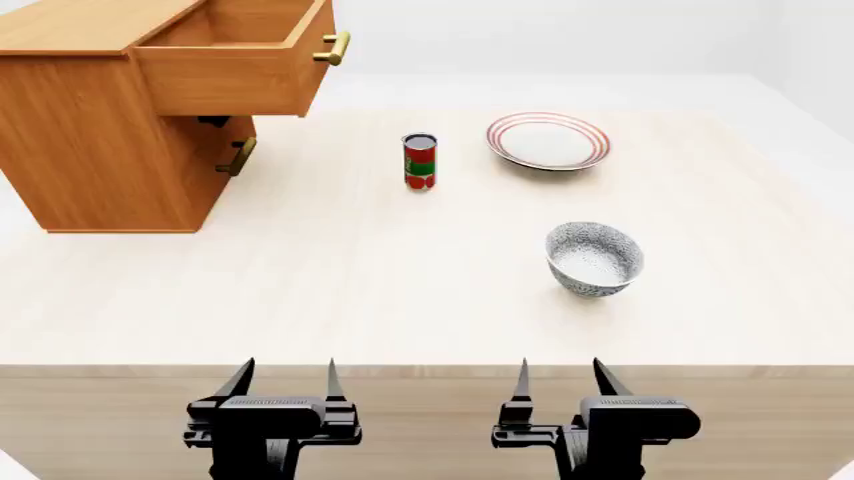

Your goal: Put the bowl in the top drawer of the cabinet.

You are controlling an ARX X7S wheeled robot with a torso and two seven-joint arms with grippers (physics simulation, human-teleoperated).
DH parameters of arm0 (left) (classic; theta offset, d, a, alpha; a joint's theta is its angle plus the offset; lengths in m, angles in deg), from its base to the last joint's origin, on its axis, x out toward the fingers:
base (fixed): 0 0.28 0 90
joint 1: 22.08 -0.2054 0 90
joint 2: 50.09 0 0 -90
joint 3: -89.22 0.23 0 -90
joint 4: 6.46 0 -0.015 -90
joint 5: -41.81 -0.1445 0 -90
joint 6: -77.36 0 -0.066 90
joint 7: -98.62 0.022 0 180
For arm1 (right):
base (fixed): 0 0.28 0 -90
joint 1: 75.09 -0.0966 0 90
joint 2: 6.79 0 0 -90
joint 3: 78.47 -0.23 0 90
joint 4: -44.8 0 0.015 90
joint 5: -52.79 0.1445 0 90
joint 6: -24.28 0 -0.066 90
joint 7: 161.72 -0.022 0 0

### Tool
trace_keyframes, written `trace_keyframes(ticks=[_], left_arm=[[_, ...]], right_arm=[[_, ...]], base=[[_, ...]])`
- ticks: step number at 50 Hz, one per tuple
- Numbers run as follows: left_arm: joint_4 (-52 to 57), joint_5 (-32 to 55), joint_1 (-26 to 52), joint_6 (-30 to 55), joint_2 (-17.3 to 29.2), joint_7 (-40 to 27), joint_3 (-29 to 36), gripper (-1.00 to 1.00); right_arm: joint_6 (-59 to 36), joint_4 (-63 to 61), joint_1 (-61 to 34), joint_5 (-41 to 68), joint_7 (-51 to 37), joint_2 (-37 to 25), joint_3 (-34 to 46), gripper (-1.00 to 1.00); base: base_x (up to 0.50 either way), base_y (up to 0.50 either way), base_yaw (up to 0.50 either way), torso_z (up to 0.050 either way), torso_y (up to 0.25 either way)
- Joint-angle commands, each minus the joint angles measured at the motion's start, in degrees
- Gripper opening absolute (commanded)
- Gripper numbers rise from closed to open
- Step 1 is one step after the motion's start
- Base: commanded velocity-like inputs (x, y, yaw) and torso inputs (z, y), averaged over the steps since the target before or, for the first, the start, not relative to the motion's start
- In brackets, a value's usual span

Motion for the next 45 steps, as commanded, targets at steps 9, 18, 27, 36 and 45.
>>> trace_keyframes(ticks=[9,18,27,36,45], left_arm=[[0.2,2.8,0.0,0.1,2.3,-2.8,2.6,1.0],[-0.7,4.5,0.3,-0.6,3.4,-3.0,3.7,1.0],[-1.1,5.3,0.4,-0.8,4.1,-3.7,4.6,1.0],[-0.9,5.9,0.3,-0.7,4.7,-4.3,5.3,1.0],[-0.8,6.6,0.4,-0.6,5.2,-4.9,6.0,1.0]], right_arm=[[-0.5,0.2,-0.7,1.4,-3.0,-2.2,3.1,1.0],[0.0,-0.1,-0.4,1.5,-4.1,-3.3,4.5,1.0],[0.5,0.3,-0.8,2.5,-5.0,-3.8,5.4,1.0],[0.5,0.2,-0.6,3.0,-5.7,-4.6,6.1,1.0],[0.5,0.2,-0.8,3.6,-6.4,-5.1,6.8,1.0]], base=[[0.0,0.02,0.0,0.0,0.0],[0.0,0.5,0.0,0.0,0.0],[0.0,0.06,0.0,0.0,0.0],[0.0,0.38,0.0,0.0,0.0],[0.0,0.5,0.0,0.0,0.0]])
